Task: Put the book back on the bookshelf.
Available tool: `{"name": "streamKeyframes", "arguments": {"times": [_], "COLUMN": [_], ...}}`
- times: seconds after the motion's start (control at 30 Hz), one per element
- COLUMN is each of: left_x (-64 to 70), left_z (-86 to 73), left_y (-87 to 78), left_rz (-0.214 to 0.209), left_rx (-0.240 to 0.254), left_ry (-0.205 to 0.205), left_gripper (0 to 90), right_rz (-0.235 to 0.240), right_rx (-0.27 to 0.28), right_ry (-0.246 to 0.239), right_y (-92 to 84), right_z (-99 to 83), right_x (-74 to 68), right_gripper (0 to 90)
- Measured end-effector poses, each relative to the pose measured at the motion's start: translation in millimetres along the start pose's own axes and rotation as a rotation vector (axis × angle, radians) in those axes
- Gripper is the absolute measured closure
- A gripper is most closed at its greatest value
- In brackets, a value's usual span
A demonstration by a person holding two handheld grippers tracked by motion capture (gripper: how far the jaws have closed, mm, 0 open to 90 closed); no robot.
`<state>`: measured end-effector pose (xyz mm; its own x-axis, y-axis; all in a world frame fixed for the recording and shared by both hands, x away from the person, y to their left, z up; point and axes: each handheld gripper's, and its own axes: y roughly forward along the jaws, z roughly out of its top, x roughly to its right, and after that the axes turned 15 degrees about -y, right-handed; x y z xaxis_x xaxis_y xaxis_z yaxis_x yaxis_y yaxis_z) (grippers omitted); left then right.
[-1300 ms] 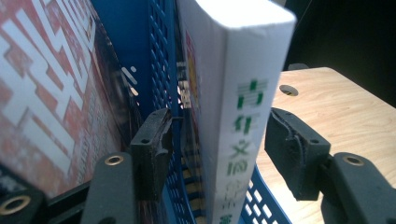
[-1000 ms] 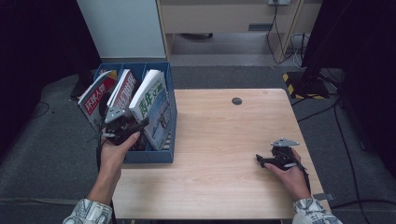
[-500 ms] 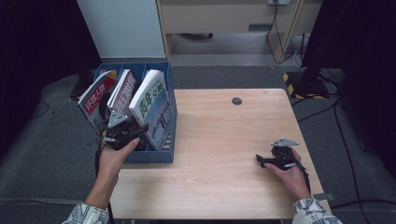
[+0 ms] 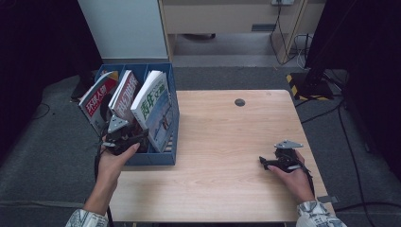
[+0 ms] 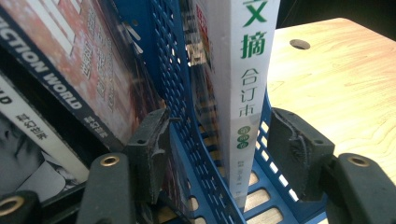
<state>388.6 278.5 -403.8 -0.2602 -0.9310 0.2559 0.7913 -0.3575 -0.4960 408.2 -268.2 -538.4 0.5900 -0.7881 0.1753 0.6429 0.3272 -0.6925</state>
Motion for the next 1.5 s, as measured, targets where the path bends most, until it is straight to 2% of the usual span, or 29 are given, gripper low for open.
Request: {"name": "streamKeyframes", "arguments": {"times": [0.3, 0.47, 1.03, 1.37, 1.5], "left_x": [2.0, 4.7, 8.7, 9.6, 11.6], "left_z": [-3.7, -5.3, -8.4, -10.6, -11.2], "left_y": [-1.5, -4.0, -3.2, -3.0, -4.4], "left_rz": [-0.008, -0.009, -0.027, -0.047, -0.057], "left_rx": [-0.005, -0.012, -0.027, -0.05, -0.058], "left_ry": [0.01, 0.031, 0.044, 0.041, 0.055], "left_gripper": [39.5, 39.5, 38.9, 30.6, 28.1], "right_rz": [0.0, 0.0, 0.0, -0.001, 0.0], "right_rx": [0.0, 0.0, 0.0, 0.001, 0.001], "right_ry": [0.0, 0.0, 0.0, -0.001, -0.002], "right_y": [0.0, 0.0, 0.0, 0.1, 0.1], "right_z": [0.0, 0.0, 0.0, 0.0, 0.0], "right_x": [0.0, 0.0, 0.0, 0.1, 0.2], "right_gripper": [10.7, 10.7, 10.6, 10.6, 10.6]}}
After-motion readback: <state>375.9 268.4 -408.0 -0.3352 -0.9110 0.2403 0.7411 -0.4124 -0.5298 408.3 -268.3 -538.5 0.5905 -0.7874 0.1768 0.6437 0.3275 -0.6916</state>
